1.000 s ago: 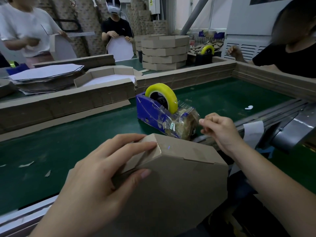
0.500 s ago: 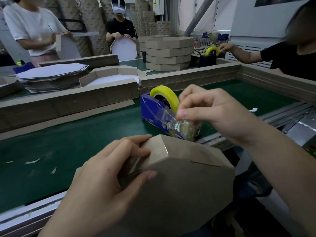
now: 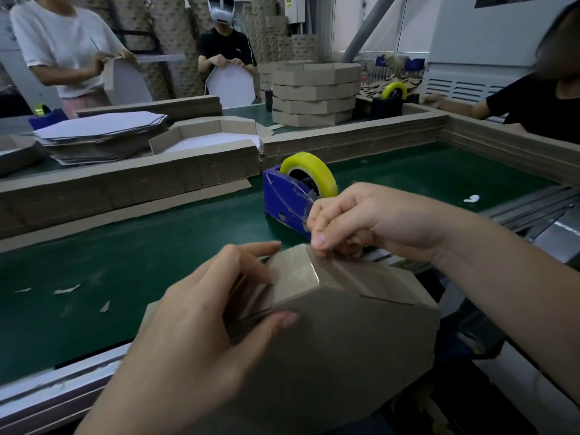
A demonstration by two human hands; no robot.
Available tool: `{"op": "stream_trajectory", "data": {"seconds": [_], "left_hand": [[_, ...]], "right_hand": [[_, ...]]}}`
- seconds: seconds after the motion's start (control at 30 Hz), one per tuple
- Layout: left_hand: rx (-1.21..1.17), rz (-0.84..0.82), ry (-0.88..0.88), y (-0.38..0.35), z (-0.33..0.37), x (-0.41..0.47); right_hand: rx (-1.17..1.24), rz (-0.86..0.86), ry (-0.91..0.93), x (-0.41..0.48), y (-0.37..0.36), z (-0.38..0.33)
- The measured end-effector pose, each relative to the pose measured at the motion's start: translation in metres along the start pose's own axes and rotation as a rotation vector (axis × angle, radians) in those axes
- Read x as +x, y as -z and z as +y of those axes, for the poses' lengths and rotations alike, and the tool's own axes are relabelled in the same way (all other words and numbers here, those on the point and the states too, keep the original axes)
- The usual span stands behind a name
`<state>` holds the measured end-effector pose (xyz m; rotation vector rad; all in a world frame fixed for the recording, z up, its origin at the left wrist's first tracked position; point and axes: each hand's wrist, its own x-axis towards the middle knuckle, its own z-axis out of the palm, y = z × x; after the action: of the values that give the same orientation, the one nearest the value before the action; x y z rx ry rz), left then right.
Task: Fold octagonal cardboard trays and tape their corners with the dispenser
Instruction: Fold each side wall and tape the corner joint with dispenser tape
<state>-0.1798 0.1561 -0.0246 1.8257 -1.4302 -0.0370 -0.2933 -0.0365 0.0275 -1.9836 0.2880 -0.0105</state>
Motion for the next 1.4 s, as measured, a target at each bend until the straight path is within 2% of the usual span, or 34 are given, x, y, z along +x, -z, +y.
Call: {"op": "stream_trajectory", "data": {"seconds": [0.13,0.27,0.67,0.8,0.93,1.13,1.23,1.33,1.4], "left_hand": [[0.070,0.047,-0.097,0.005,0.008,-0.018],[0.119,-0.016,-0.167,0.006,0.007,-0.010],[0.122,-0.008,-0.146,0.004,0.005,-0.017],[0.108,0.001,-0.127,0.006,0.003,-0.019],[0.120,0.001,-0.131,0.008,0.003,-0.020],[0.093,0.085,-0.088,0.015,0.001,-0.026],[0.204,0.029,-0.157,0.015,0.014,-0.019],[0.364,-0.031,-0.255,0.009,0.026,-0.010],[0.306,-0.023,-0.217,0.009,0.027,-0.008]], "right_hand": [[-0.010,-0.028,-0.007,0.002,0.002,0.000],[-0.033,-0.048,-0.033,0.004,0.005,-0.002],[-0.302,-0.155,-0.178,0.007,0.003,-0.010],[-0.410,-0.139,-0.224,0.013,0.005,0.000],[-0.254,-0.121,-0.146,0.011,0.002,0.014],[0.082,-0.195,-0.110,0.002,0.000,0.026],[0.151,-0.161,-0.040,0.004,-0.010,0.027],[0.111,-0.105,0.043,0.004,-0.017,0.024],[-0.056,-0.052,0.092,0.001,-0.015,0.028]]}}
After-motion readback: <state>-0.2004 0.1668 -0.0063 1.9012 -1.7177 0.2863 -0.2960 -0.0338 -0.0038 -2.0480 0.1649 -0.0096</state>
